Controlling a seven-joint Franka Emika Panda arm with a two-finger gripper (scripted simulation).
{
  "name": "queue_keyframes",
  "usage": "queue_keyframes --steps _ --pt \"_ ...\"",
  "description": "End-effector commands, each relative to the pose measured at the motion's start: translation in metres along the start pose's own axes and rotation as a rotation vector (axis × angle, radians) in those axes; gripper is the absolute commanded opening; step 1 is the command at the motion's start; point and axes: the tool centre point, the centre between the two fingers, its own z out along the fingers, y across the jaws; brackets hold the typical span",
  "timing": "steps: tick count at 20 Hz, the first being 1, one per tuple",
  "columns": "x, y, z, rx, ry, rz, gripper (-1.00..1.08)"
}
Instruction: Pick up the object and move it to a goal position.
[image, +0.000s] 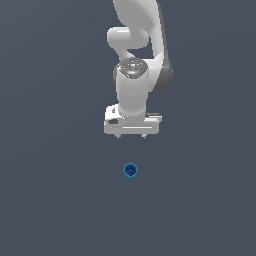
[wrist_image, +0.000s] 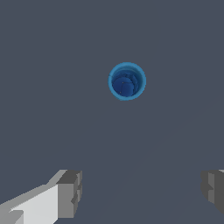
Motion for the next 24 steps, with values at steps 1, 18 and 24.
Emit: queue_keyframes --steps 1,18,24 --pt "0.000 0.000 0.000 0.000 0.000 0.000 1.00" --pt "0.007 -0.027 -0.001 0.021 0.011 -0.022 1.00" --pt "0.021 -0.024 0.008 0.015 0.009 -0.092 1.00"
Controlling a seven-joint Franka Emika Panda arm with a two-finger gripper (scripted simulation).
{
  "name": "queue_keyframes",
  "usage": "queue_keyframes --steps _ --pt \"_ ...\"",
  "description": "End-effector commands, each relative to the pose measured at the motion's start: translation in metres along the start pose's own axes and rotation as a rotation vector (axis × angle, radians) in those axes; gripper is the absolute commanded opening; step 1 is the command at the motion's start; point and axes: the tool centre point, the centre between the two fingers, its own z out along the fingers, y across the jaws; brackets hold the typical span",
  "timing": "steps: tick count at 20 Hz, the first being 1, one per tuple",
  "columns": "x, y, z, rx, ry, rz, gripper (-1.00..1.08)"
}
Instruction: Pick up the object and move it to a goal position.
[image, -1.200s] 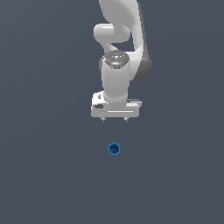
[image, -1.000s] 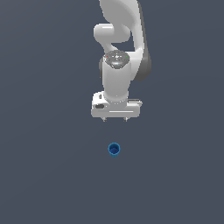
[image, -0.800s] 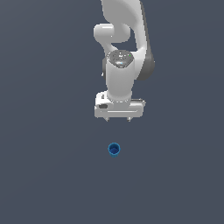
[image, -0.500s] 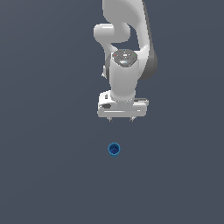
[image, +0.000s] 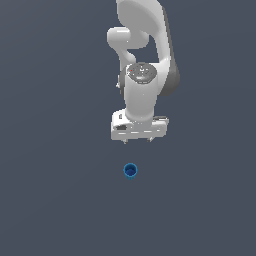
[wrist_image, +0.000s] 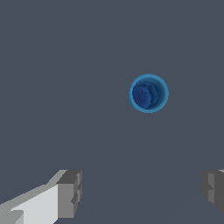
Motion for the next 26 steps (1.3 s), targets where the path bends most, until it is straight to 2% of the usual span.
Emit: queue_keyframes --steps 1,16,26 --pt "0.007 0.002 0.005 -0.003 -0.002 -0.036 1.00" --pt "0.062 0.027 0.059 -0.015 -0.020 -0.361 1.00" --pt "0.075 0.035 0.077 -0.015 -0.025 -0.454 1.00"
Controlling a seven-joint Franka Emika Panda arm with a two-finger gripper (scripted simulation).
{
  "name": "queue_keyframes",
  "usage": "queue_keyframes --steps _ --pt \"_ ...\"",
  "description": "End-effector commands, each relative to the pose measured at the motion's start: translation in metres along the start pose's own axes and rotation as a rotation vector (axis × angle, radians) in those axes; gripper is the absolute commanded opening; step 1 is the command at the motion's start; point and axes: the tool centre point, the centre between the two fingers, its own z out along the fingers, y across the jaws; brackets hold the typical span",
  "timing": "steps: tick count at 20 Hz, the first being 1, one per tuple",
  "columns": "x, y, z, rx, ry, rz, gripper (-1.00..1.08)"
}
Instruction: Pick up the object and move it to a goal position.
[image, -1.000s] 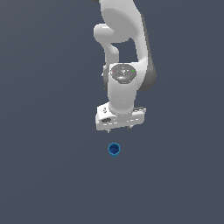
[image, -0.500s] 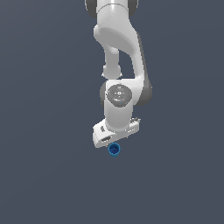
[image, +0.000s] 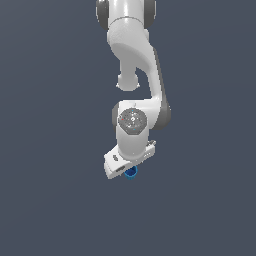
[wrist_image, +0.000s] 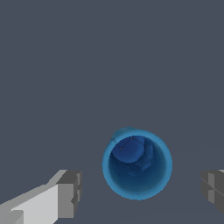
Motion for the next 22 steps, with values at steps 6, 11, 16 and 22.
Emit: queue_keyframes --steps 6,11,16,22 --pt "0.000 0.001 0.005 0.000 0.000 -0.007 1.00" --pt "0.000 0.001 0.029 0.000 0.000 -0.010 1.00" --pt "0.000 0.001 0.051 0.000 0.000 -0.012 1.00" --pt "0.001 0.001 0.052 0.000 0.000 -0.012 -1.00"
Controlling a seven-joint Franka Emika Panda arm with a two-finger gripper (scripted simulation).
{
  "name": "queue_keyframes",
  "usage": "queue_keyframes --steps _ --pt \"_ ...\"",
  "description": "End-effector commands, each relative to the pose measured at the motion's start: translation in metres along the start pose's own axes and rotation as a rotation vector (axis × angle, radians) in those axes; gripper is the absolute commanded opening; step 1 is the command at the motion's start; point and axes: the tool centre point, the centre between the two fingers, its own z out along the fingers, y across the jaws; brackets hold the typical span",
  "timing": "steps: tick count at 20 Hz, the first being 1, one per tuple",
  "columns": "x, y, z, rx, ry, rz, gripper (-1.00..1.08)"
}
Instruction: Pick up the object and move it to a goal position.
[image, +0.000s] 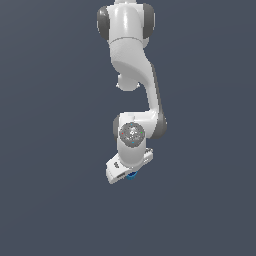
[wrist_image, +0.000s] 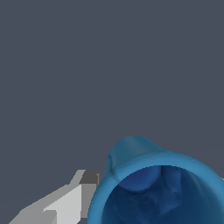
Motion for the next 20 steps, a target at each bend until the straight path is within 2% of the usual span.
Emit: queue_keyframes --steps 1,13,20 --pt "0.000 0.000 0.000 0.000 0.001 0.000 -1.00" --pt "0.000 0.000 -0.002 0.000 0.000 0.000 -1.00" --pt "-0.008 0.000 -0.022 0.000 0.000 0.000 -1.00"
